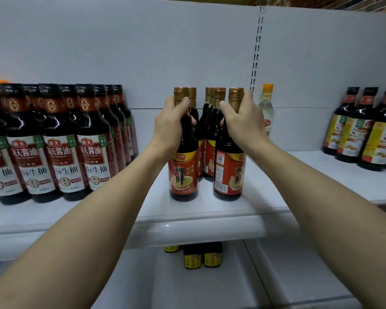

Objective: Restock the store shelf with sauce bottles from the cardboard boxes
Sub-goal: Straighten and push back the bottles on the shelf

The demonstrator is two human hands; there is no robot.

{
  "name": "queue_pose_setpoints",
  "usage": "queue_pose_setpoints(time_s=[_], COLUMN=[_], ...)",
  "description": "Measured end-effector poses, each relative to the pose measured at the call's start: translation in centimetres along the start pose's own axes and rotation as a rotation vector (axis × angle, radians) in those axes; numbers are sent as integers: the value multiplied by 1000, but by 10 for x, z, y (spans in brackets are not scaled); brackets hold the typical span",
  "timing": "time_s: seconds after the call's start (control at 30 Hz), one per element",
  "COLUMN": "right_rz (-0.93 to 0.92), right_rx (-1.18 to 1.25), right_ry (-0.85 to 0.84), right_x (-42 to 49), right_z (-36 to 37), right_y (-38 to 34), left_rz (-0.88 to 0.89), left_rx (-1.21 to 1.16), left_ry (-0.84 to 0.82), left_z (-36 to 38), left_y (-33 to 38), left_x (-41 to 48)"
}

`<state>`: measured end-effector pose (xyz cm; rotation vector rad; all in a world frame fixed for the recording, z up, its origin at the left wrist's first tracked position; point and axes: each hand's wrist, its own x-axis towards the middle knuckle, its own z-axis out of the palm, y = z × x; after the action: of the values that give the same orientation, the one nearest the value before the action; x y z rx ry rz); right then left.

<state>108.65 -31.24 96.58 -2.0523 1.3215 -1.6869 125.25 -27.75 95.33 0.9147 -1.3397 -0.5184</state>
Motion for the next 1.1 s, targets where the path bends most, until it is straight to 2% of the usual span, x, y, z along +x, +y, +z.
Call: queue_pose_setpoints(time_s=[0.17,0.43,1.1], right_rz=[-48,-11,10], right_rx=[-53,143,134], right_ry=[117,81,72], right_x=[-6,-8,-4], right_z=[3,3,16], right_y=[3,6,2], left_rz=[7,-6,44], left_rx=[-23,-61,-24], left_ry=[-11,33,84], left_z=[-3,4,24], left_y=[-4,-7,-9], left_x=[-1,-5,-5])
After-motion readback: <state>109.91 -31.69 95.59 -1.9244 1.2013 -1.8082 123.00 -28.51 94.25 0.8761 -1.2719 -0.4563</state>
